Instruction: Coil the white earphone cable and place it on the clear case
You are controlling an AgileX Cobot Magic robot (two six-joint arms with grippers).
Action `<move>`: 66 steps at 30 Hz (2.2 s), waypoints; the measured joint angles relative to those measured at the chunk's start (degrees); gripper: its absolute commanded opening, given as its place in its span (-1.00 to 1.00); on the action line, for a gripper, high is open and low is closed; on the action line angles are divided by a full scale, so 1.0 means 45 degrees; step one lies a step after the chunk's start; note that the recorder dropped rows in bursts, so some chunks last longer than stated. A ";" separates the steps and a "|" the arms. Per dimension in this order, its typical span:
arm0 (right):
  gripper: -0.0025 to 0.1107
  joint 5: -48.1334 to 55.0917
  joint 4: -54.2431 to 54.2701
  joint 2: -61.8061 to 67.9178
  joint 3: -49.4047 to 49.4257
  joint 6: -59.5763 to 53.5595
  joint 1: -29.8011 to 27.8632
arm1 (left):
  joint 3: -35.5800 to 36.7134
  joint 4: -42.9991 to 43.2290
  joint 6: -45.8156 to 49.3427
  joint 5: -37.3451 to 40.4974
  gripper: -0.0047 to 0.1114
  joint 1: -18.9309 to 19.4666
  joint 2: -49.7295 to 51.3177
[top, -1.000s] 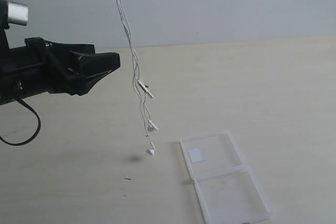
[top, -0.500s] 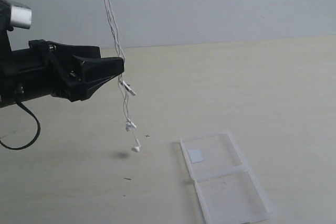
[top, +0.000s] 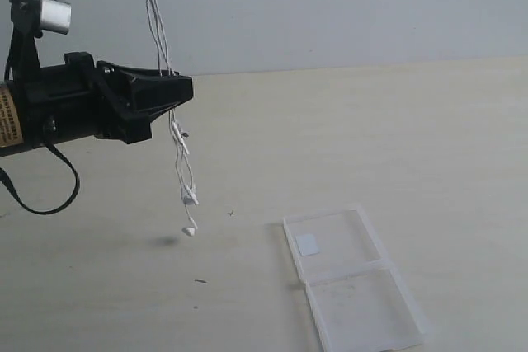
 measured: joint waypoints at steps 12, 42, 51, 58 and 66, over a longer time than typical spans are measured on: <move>-0.96 0.0669 -0.0331 -0.0972 0.0000 -0.0024 0.0000 | -0.0340 0.0266 -0.0190 -0.0613 -0.92 0.0000 -0.0003; -0.96 0.5341 -0.4274 -0.2041 0.0445 0.2082 0.0000 | -0.1087 -0.0462 -0.1051 0.1479 -0.92 -0.0020 -0.0288; -0.96 0.5369 -0.4283 -0.3367 0.4140 0.2678 0.0000 | -0.1285 -0.0068 -0.1298 0.3311 -0.92 -0.0020 -0.2017; -0.96 0.5422 -0.3589 -0.4322 0.9377 0.1416 0.0000 | -0.1304 0.1993 -0.2957 0.4170 -0.92 -0.0020 -0.2904; -0.96 0.0999 -0.3142 -0.3167 1.4535 0.0263 0.0000 | -0.1304 0.5294 -0.6277 0.4195 -0.92 -0.0020 -0.3731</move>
